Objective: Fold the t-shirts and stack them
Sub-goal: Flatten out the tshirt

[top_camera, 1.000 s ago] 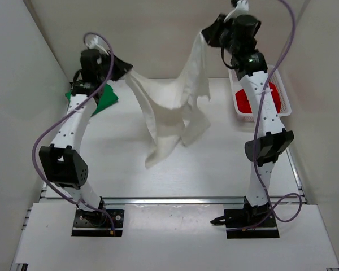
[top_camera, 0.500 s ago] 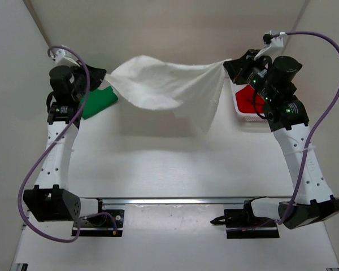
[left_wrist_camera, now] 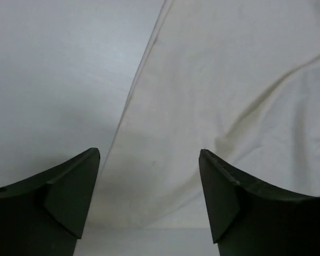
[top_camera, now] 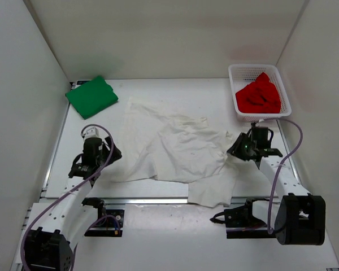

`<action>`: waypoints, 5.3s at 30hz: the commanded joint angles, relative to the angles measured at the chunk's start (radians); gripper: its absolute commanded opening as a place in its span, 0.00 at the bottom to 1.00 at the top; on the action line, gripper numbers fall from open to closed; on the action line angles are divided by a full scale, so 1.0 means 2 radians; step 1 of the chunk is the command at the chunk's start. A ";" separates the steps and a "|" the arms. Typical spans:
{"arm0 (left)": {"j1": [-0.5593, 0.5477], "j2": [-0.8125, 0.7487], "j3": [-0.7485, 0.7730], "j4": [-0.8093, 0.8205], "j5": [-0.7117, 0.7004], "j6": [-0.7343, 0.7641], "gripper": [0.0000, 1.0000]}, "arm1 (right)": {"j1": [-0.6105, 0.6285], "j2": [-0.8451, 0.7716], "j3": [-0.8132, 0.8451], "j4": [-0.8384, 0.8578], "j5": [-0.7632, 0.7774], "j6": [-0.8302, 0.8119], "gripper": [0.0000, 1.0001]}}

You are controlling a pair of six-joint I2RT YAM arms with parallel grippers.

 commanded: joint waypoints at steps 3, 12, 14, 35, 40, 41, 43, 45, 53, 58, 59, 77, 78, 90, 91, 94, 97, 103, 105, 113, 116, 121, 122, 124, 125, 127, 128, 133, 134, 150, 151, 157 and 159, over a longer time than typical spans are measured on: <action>0.005 -0.002 -0.012 0.004 0.022 -0.016 0.86 | 0.000 -0.039 -0.004 0.035 0.042 0.012 0.38; -0.082 0.142 0.021 0.132 0.050 -0.039 0.36 | 0.115 -0.009 -0.011 0.045 0.132 0.014 0.47; -0.095 0.197 0.040 0.152 0.062 -0.042 0.36 | 0.138 0.013 -0.004 0.056 0.150 0.013 0.45; -0.019 0.396 0.068 0.324 0.192 -0.179 0.36 | 0.199 0.154 0.031 0.121 0.140 -0.009 0.09; 0.000 0.421 0.082 0.326 0.178 -0.181 0.36 | 0.161 0.265 0.090 0.151 0.070 0.003 0.03; -0.002 0.425 0.092 0.328 0.169 -0.179 0.36 | 0.161 0.296 0.110 0.147 0.064 0.002 0.01; 0.011 0.456 0.116 0.325 0.176 -0.182 0.35 | 0.153 0.346 0.166 0.133 0.039 0.002 0.00; 0.018 0.483 0.163 0.319 0.171 -0.179 0.35 | 0.157 0.409 0.244 0.133 0.034 -0.001 0.00; 0.034 0.609 0.417 0.198 0.206 -0.130 0.35 | 0.144 0.581 0.587 0.010 0.004 -0.028 0.00; 0.003 0.511 0.387 0.181 0.152 -0.087 0.28 | 0.159 0.500 0.630 -0.044 0.014 -0.071 0.10; -0.015 0.478 0.379 0.181 0.127 -0.080 0.17 | 0.161 0.479 0.605 -0.024 0.020 -0.071 0.16; 0.022 0.138 0.041 0.153 0.298 -0.020 0.99 | 0.180 0.125 0.148 0.089 0.021 0.010 0.00; 0.021 0.129 0.035 0.147 0.290 -0.021 0.99 | 0.182 0.111 0.128 0.092 0.020 0.012 0.00; 0.067 0.302 0.138 0.215 0.161 -0.112 0.00 | 0.211 0.076 0.028 0.124 -0.006 0.017 0.00; 0.072 0.339 0.163 0.225 0.156 -0.120 0.00 | 0.210 0.078 0.024 0.128 -0.005 0.014 0.00; 0.126 0.436 0.239 0.226 0.146 -0.152 0.00 | 0.212 0.078 0.024 0.134 -0.012 0.015 0.00; 0.143 0.515 0.315 0.197 0.115 -0.133 0.00 | 0.210 0.083 0.019 0.143 -0.019 0.014 0.00; 0.162 0.619 0.421 0.144 0.092 -0.110 0.00 | 0.196 0.088 0.021 0.155 -0.034 0.018 0.00; 0.162 0.654 0.464 0.118 0.093 -0.103 0.00 | 0.194 0.092 0.019 0.154 -0.036 0.018 0.00; 0.192 0.795 0.700 -0.011 0.083 -0.097 0.02 | 0.197 0.105 0.039 0.150 -0.025 0.017 0.00; 0.199 0.834 0.795 -0.067 0.084 -0.096 0.06 | 0.199 0.106 0.043 0.149 -0.025 0.015 0.00; 0.205 0.821 0.802 -0.062 0.140 -0.113 0.17 | 0.202 0.099 0.043 0.153 -0.029 0.017 0.01; 0.200 0.797 0.765 -0.049 0.148 -0.115 0.20 | 0.201 0.100 0.043 0.153 -0.029 0.019 0.00; 0.185 0.733 0.698 0.010 0.160 -0.119 0.35 | 0.205 0.096 0.040 0.155 -0.037 0.021 0.00; 0.180 0.718 0.659 0.034 0.156 -0.121 0.44 | 0.206 0.092 0.039 0.153 -0.038 0.021 0.00; 0.169 0.663 0.610 0.058 0.140 -0.120 0.55 | 0.217 0.080 0.027 0.152 -0.032 0.025 0.00; 0.171 0.652 0.588 0.061 0.122 -0.119 0.61 | 0.219 0.071 0.020 0.153 -0.029 0.024 0.00; 0.158 0.528 0.453 0.084 0.099 -0.113 0.58 | 0.232 0.014 -0.030 0.169 -0.019 0.030 0.00; 0.147 0.509 0.433 0.088 0.095 -0.113 0.57 | 0.229 0.010 -0.031 0.163 -0.012 0.027 0.00; -0.029 -0.081 -0.101 -0.089 0.051 -0.236 0.37 | 0.255 -0.044 -0.052 0.106 0.020 0.007 0.01; -0.025 -0.098 -0.115 -0.095 0.051 -0.250 0.43 | 0.256 -0.042 -0.053 0.106 0.015 0.007 0.00; -0.016 -0.145 -0.198 -0.077 0.088 -0.311 0.57 | 0.252 -0.057 -0.061 0.121 0.001 0.013 0.01; -0.021 -0.148 -0.215 -0.056 0.082 -0.339 0.53 | 0.249 -0.057 -0.062 0.124 -0.004 0.012 0.01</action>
